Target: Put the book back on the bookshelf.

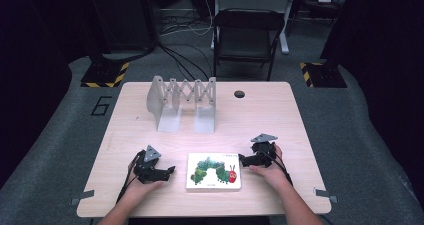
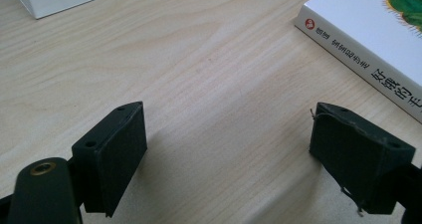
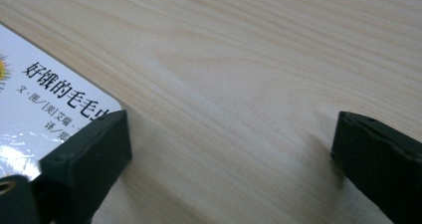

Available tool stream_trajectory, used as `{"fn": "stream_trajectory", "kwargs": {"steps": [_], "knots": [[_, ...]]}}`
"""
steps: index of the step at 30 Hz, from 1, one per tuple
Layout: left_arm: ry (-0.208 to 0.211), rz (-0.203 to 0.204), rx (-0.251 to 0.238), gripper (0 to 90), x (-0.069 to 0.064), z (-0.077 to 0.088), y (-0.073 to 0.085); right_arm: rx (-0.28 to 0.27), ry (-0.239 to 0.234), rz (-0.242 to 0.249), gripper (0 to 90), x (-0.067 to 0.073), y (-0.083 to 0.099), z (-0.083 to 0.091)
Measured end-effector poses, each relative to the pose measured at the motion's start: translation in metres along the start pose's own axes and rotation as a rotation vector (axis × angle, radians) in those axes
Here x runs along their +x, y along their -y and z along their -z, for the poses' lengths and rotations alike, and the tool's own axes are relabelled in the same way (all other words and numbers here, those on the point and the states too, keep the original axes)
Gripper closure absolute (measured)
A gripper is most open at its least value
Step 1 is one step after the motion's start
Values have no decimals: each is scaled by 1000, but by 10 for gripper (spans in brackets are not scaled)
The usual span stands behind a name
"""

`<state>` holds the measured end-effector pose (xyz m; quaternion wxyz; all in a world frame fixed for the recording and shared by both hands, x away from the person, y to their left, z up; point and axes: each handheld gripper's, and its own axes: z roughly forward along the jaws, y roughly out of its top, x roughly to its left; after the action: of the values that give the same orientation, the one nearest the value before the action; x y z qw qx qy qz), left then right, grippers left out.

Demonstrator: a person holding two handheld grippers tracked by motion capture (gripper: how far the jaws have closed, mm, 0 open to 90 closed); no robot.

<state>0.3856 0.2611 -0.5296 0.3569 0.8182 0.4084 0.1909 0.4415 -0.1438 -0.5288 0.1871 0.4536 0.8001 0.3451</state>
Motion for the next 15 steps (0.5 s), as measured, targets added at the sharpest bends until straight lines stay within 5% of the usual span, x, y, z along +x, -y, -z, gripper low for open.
{"fn": "stream_trajectory", "kwargs": {"steps": [3,6,7,8,15], "knots": [[-5,5,12,144,-1,0,-2,-10,1,4,99,-1,0,1],[-6,7,23,158,-1,0,-3,7,8,6,239,-5,-1,7],[-6,7,23,166,-1,0,-3,7,8,6,239,-5,-1,7],[-9,5,34,180,-2,1,-4,17,5,-44,268,-5,-1,10],[-8,19,56,253,-5,4,-7,60,5,-49,340,-3,-3,16]]}}
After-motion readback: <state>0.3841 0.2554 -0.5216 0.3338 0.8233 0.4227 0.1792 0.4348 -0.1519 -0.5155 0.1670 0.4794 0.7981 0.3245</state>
